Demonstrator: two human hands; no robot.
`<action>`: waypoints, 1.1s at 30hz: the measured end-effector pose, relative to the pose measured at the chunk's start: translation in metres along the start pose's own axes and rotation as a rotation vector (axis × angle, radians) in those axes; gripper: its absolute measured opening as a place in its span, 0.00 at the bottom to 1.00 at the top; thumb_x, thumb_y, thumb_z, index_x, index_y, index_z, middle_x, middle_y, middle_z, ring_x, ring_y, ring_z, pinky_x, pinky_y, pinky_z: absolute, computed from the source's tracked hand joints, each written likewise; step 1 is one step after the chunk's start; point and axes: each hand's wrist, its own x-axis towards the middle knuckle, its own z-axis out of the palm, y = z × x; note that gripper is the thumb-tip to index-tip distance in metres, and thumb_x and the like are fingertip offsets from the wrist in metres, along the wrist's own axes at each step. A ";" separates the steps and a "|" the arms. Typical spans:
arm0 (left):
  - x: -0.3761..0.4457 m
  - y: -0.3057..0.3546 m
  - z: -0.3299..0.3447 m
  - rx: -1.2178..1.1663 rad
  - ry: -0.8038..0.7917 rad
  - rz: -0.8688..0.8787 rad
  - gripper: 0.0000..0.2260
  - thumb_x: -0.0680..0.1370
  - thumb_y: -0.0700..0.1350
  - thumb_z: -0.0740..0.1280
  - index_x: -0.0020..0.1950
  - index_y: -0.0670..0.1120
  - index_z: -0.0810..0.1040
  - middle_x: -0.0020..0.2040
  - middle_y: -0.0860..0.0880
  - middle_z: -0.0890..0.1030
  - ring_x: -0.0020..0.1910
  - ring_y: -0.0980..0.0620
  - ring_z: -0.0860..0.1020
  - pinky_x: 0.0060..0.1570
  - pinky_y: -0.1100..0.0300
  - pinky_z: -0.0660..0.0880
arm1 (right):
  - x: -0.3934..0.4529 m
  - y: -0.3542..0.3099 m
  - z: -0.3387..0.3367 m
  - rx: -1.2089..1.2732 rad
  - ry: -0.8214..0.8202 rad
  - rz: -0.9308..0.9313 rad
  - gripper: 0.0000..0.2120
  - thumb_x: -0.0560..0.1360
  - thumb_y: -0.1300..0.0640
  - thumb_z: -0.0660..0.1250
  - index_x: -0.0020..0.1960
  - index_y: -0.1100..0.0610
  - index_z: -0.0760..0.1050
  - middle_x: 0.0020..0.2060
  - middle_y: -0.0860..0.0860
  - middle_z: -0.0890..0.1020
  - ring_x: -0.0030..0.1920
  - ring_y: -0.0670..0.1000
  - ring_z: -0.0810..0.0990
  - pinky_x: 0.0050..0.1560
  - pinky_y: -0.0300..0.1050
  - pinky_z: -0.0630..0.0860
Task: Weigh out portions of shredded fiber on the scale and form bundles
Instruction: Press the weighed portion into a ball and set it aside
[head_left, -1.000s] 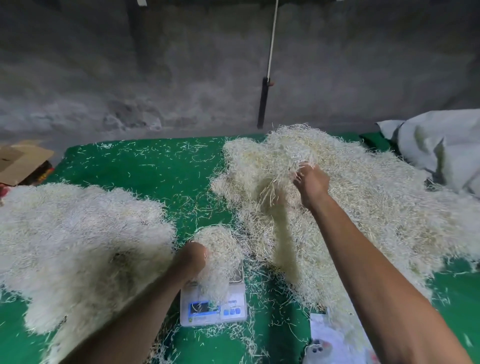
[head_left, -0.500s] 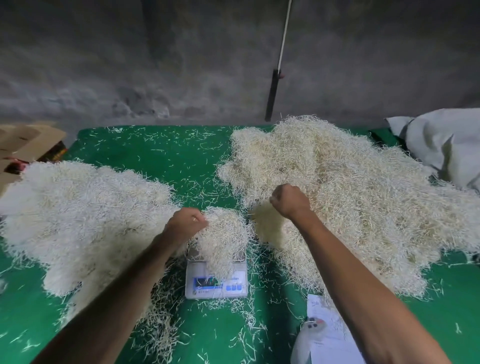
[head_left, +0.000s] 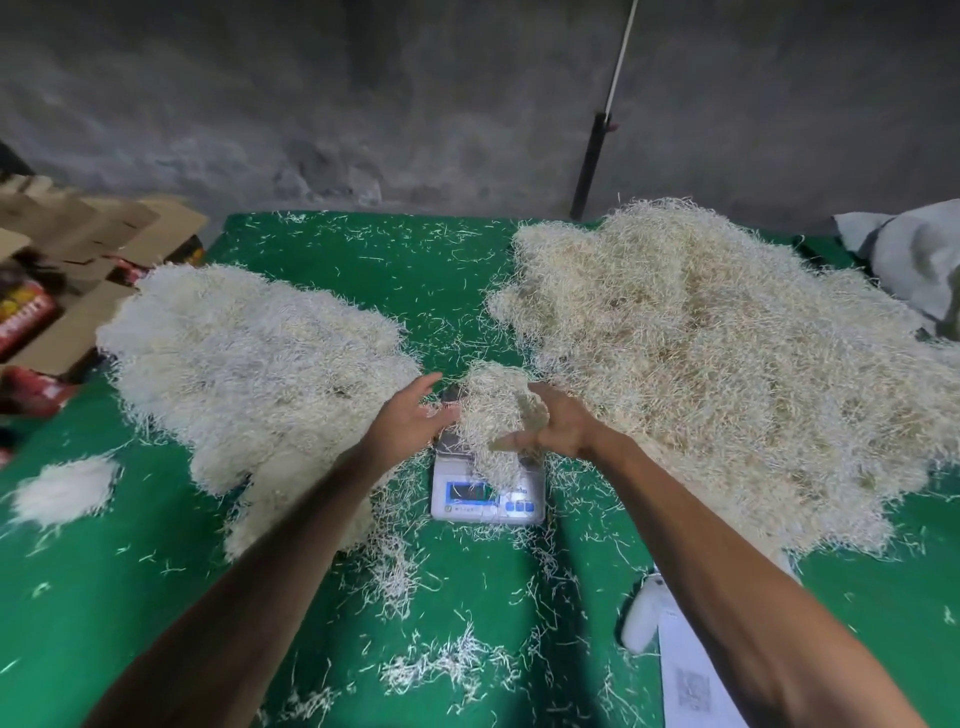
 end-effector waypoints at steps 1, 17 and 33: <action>-0.003 -0.002 -0.001 0.010 -0.015 -0.010 0.32 0.78 0.56 0.72 0.79 0.59 0.62 0.79 0.44 0.64 0.70 0.43 0.72 0.68 0.36 0.71 | 0.000 -0.001 0.003 -0.003 0.001 0.003 0.63 0.60 0.34 0.81 0.83 0.51 0.51 0.82 0.59 0.55 0.80 0.64 0.56 0.78 0.69 0.55; 0.031 -0.031 0.013 0.073 -0.086 -0.053 0.39 0.71 0.63 0.76 0.77 0.63 0.61 0.79 0.48 0.65 0.65 0.48 0.76 0.65 0.45 0.72 | 0.017 0.001 0.009 0.030 0.060 0.012 0.53 0.68 0.40 0.80 0.82 0.54 0.55 0.80 0.57 0.62 0.79 0.60 0.63 0.78 0.57 0.62; 0.106 -0.046 0.077 0.450 0.089 -0.121 0.37 0.75 0.34 0.71 0.80 0.43 0.59 0.75 0.41 0.70 0.67 0.44 0.75 0.62 0.56 0.77 | 0.094 0.006 0.046 -0.155 0.017 -0.090 0.30 0.85 0.41 0.58 0.81 0.56 0.62 0.79 0.55 0.65 0.73 0.56 0.72 0.78 0.56 0.63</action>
